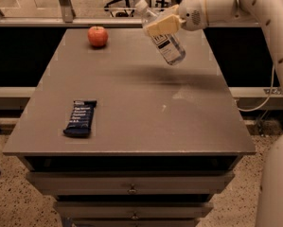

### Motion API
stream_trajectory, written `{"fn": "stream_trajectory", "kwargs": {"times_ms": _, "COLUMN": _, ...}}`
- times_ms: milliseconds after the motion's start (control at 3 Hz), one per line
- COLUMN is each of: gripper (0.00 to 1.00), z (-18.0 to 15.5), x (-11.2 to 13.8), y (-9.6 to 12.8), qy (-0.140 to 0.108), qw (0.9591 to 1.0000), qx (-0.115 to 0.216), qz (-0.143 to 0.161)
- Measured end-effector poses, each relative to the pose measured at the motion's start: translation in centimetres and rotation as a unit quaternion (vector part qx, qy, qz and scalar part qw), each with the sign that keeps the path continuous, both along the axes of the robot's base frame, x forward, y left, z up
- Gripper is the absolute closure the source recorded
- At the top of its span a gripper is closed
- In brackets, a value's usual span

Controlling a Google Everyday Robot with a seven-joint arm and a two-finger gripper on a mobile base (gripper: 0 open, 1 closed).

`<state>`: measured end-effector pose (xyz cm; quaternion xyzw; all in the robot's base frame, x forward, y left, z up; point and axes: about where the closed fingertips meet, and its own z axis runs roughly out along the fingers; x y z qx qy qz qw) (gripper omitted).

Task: Place blue plastic bottle upright

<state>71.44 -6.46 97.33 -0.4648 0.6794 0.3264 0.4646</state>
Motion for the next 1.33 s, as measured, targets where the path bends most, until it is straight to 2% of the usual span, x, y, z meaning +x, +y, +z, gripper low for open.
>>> {"fn": "stream_trajectory", "kwargs": {"times_ms": 333, "gripper": 1.00, "z": 0.7, "x": -1.5, "y": -2.4, "qy": -0.016, "qw": 0.9917, "qx": 0.127, "qz": 0.010}}
{"fn": "stream_trajectory", "kwargs": {"times_ms": 667, "gripper": 1.00, "z": -0.4, "x": -2.6, "y": -3.8, "qy": -0.016, "qw": 0.9797, "qx": 0.200, "qz": 0.014}}
{"fn": "stream_trajectory", "kwargs": {"times_ms": 1000, "gripper": 1.00, "z": -1.9, "x": -3.3, "y": -4.8, "qy": -0.014, "qw": 0.9640, "qx": 0.264, "qz": 0.025}}
{"fn": "stream_trajectory", "kwargs": {"times_ms": 1333, "gripper": 0.84, "z": -3.4, "x": -4.0, "y": -5.6, "qy": -0.030, "qw": 0.9502, "qx": 0.309, "qz": 0.032}}
